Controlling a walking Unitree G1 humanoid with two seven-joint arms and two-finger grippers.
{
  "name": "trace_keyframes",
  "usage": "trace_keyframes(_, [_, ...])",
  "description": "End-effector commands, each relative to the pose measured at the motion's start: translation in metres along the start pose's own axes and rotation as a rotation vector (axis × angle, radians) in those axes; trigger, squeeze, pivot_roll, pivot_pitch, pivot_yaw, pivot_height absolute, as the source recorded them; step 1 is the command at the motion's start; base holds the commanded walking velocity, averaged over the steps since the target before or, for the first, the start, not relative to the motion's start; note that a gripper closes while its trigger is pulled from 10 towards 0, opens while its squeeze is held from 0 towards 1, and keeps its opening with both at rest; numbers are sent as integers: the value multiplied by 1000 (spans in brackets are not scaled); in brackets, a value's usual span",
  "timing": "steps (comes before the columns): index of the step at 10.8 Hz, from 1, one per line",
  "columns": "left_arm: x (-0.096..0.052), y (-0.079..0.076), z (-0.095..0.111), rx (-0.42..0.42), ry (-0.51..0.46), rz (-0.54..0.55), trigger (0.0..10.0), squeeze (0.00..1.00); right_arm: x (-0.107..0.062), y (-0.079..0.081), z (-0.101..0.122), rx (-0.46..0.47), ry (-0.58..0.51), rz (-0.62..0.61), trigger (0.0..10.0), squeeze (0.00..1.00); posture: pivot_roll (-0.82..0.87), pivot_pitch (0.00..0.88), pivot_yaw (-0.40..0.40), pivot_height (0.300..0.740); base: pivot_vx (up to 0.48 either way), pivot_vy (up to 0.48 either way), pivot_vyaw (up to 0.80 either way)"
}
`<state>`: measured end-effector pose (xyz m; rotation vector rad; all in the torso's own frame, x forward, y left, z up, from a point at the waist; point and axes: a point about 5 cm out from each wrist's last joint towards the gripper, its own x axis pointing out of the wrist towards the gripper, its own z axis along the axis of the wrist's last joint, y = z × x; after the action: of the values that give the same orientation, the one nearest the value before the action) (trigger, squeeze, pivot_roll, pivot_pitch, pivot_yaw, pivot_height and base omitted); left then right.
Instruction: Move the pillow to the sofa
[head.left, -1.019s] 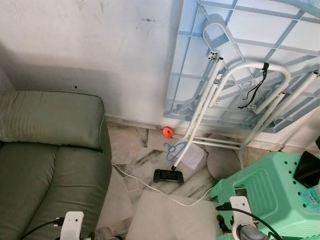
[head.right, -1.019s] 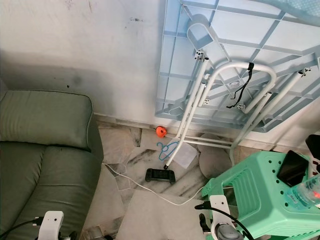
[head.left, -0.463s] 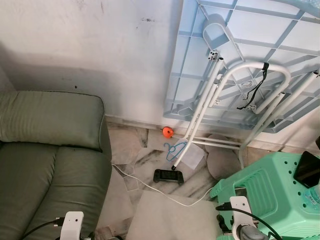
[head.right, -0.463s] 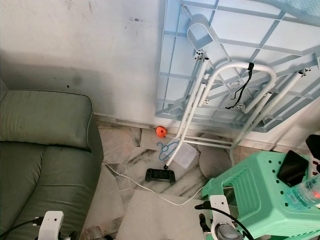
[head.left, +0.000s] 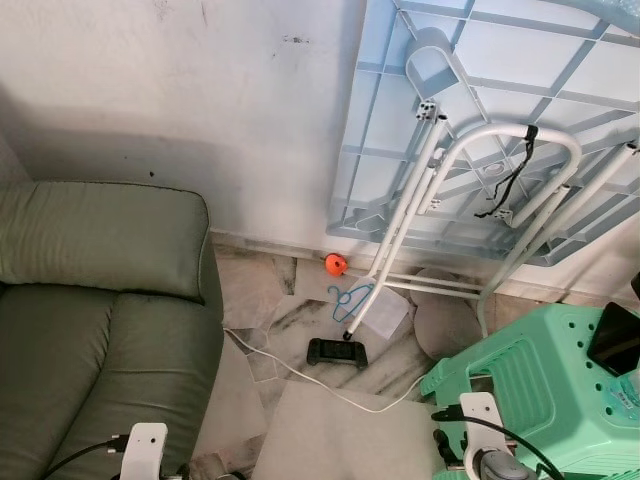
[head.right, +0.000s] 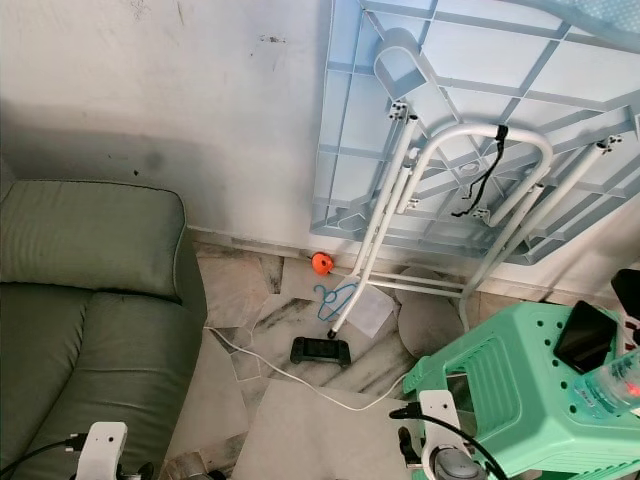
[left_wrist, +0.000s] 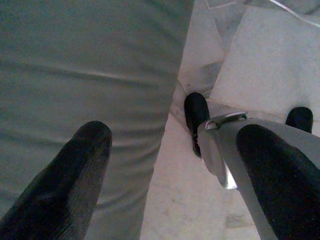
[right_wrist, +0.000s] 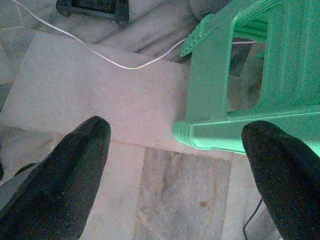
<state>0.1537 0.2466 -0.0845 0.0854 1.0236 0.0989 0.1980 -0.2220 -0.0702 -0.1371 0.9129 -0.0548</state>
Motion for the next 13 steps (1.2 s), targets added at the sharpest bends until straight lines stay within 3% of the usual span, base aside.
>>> trace_keyframes(1, [10, -30, 77, -119, -121, 11, 10000, 0, 8, 55, 54, -48, -72, 158, 10000, 0, 39, 93, -83, 740, 0, 0, 0])
trace_keyframes(2, [11, -33, 76, -97, -122, -15, 10000, 0, 8, 52, 51, -47, -70, 149, 10000, 0, 13, 135, -92, 740, 0, 0, 0])
trace_keyframes(6, [11, -37, 74, -103, -108, -33, 10000, 0, 7, 48, 45, -61, -65, 126, 10000, 0, 15, 141, -97, 740, 0, 0, 0])
trace_keyframes(8, [10, -35, 78, -91, -135, -25, 10000, 0, 8, 40, 53, -126, -115, 62, 10000, 0, -1, 144, -93, 740, 0, 0, 0])
trace_keyframes(10, [7, -30, 100, -117, -284, -83, 10000, 0, 7, 24, 77, -79, -219, -5, 10000, 0, -11, 161, -98, 740, 0, 0, 0])
trace_keyframes(11, [5, -24, 108, -101, -305, -76, 10000, 0, 6, 19, 88, -26, -273, 9, 10000, 0, -9, 171, -109, 740, 0, 0, 0])
trace_keyframes(12, [1, -20, 117, -130, -404, -92, 10000, 0, 4, 14, 97, 82, -319, 35, 10000, 0, -10, 185, -108, 740, 0, 0, 0])
trace_keyframes(13, [-3, -18, 119, -148, -458, -103, 10000, 0, 1, 11, 103, 93, -378, 33, 10000, 0, -14, 191, -109, 740, 0, 0, 0])
